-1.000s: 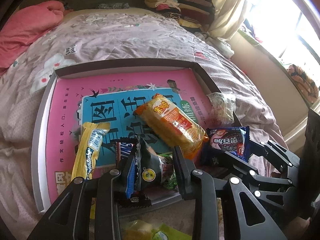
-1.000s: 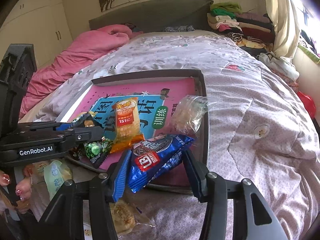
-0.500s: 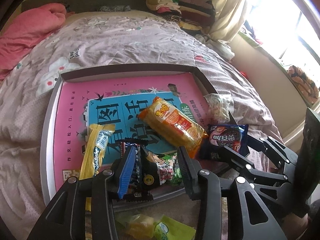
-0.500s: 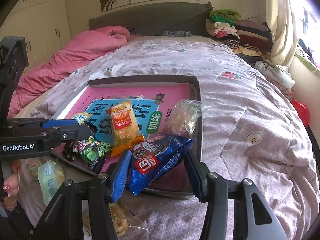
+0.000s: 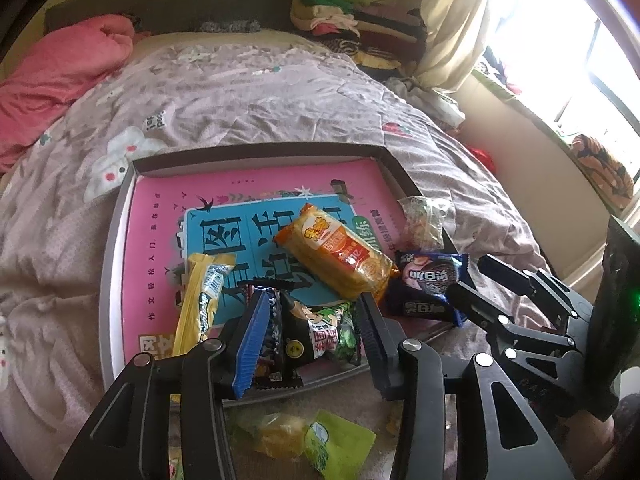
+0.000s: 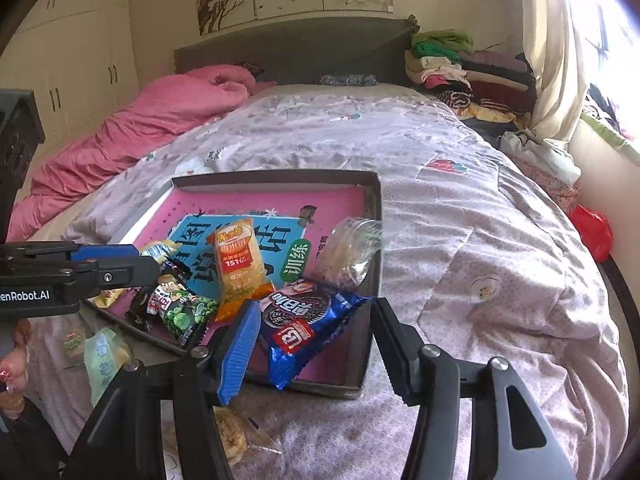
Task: Organize snacks
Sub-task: 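Lower the blue cookie bag with the right tool while the left tool lowers the dark bag into the tray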
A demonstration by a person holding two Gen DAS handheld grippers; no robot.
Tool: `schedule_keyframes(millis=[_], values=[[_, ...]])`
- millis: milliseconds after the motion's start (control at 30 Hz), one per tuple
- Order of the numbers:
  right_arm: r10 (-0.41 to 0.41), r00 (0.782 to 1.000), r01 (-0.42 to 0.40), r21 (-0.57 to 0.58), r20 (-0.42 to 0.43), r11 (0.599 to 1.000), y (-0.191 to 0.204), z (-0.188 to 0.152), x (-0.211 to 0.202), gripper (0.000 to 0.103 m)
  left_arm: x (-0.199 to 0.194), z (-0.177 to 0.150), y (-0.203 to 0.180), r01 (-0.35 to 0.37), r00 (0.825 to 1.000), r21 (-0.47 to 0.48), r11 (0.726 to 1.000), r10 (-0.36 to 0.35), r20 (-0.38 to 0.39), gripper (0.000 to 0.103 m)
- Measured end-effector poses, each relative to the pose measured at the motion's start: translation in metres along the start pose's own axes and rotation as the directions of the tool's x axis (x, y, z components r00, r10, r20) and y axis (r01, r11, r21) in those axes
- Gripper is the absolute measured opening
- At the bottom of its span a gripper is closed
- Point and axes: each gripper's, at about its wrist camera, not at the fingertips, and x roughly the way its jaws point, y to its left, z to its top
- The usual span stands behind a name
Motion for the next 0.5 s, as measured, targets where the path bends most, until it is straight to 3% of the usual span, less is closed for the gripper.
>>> schedule_keyframes(millis=[100, 200, 500], values=[[0.01, 1.0, -0.01, 0.006, 0.001, 1.0, -0.003, -0.001, -0.006, 0.058, -0.006, -0.001, -0.001, 0.004, 1.0, 0.004, 1.0, -0.004, 0.005, 0.048], [-0.013, 1.0, 0.013, -0.009, -0.022, 1.0, -0.002, -0.003, -0.004, 0.058, -0.011, -0.002, 0.0, -0.001, 1.0, 0.01, 1.0, 0.001, 0.012, 0.059], [-0.057, 0.997, 0.056, -0.031, -0.056, 0.998, -0.002, -0.006, 0.01, 0.058, -0.024, -0.003, 0.003, -0.006, 0.999, 0.005, 1.0, 0.006, 0.034, 0.062]])
